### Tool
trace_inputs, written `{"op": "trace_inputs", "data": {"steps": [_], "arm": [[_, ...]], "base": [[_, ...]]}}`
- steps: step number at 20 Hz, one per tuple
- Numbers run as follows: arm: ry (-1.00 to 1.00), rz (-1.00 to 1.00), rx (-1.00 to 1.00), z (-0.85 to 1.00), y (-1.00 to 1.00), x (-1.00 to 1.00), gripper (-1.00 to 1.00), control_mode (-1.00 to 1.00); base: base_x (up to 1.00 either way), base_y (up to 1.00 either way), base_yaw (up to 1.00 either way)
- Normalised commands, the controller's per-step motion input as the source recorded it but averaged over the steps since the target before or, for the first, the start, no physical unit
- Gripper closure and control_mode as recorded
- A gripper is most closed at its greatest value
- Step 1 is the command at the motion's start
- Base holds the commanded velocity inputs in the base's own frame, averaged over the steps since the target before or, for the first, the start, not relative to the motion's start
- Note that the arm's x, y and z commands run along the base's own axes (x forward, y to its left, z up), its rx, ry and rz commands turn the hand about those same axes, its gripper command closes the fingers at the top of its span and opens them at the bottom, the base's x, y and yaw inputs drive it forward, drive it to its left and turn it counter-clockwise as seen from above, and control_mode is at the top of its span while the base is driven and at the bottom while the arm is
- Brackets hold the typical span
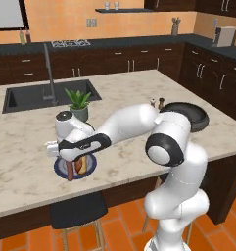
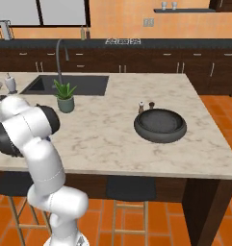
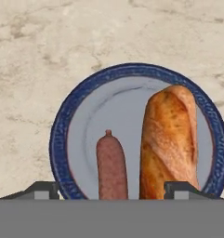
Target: Place one bun and one sausage from the bowl on each plate.
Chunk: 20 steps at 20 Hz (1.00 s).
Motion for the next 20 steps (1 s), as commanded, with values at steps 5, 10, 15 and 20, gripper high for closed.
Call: {"op": "trace_inputs", "data": {"steps": [5,10,15,20], "arm": [[-0.32,0.00,0.19,0.72,-0.92,-0.54,-1.00,-1.00],[-0.50,0.00,0.26,0.97,-1.00,-0.92,-1.00,-1.00],[-0.49,0.00,0.30,1.00,-1.00,-0.92,-1.00,-1.00],[-0.53,0.00,0.31,1.00,-0.98,-0.79,-1.00,-1.00]], "base": [[0.00,0.00,0.00],[0.00,0.00,0.00],[0.00,0.00,0.00],[0.00,0.00,0.00]]}}
